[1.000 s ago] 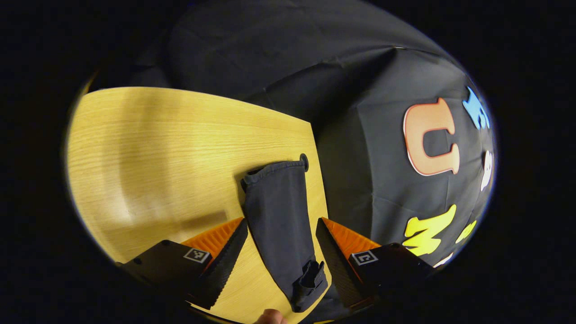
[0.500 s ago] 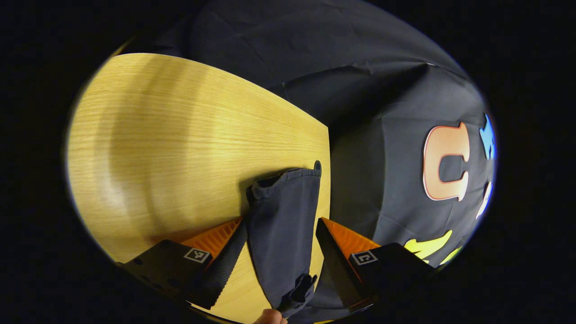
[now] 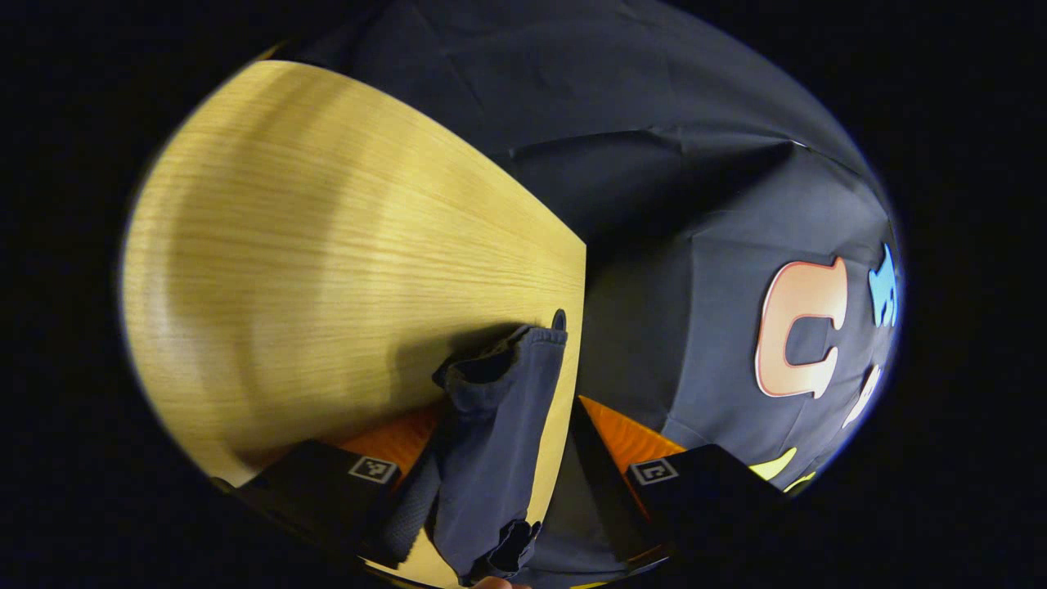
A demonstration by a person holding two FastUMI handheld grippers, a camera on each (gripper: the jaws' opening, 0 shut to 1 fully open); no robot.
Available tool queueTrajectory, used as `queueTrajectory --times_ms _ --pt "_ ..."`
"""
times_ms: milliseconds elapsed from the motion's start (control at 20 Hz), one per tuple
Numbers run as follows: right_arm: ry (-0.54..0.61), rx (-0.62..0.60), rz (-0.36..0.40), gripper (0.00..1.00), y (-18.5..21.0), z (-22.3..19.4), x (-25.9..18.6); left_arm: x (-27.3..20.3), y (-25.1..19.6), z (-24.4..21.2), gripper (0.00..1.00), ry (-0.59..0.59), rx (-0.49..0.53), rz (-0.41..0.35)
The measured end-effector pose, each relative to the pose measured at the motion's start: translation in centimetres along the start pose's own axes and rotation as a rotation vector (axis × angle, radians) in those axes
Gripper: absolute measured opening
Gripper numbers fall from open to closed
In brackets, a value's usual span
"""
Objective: Grasp the waist and the cuffs of the jeans and fold them to make the two legs overlap; first hold the waist and fold one-third of the jeans toward the cuffs, then hold the cuffs and fold the remaining one-third in the same direction to finish folding.
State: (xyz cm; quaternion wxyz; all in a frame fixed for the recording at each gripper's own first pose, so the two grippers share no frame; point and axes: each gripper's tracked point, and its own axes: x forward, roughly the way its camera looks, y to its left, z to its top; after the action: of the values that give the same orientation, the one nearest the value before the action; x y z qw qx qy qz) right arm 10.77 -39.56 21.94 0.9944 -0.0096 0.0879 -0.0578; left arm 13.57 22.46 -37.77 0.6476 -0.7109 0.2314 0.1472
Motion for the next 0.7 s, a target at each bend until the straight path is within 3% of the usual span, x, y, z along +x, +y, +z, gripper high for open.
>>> queueTrajectory --times_ms 50,200,300,350,450,700 --pt "0.003 0.000 -0.001 0.97 -0.1 -0.1 -0.1 0.1 0.3 0.0 0.73 0.004 -0.004 0.006" --pt "0.018 -0.016 0.004 0.97 -0.1 -0.4 -0.1 0.4 1.7 -0.1 0.15 0.013 -0.005 0.053" --pt "0.024 -0.018 0.010 0.97 0.0 -0.3 0.0 0.3 1.2 -0.1 0.19 0.004 0.033 0.050" --pt "0.024 -0.018 0.013 0.97 0.1 -0.2 0.0 0.0 1.0 -0.3 0.07 0.000 0.065 0.052" --pt "0.021 -0.020 0.020 0.97 0.3 0.0 0.0 -0.4 0.1 -0.6 0.05 0.000 0.134 0.054" --pt "0.043 0.006 0.031 0.97 0.3 -0.7 -0.1 -2.5 -4.7 -2.2 0.05 -0.026 0.419 0.050"
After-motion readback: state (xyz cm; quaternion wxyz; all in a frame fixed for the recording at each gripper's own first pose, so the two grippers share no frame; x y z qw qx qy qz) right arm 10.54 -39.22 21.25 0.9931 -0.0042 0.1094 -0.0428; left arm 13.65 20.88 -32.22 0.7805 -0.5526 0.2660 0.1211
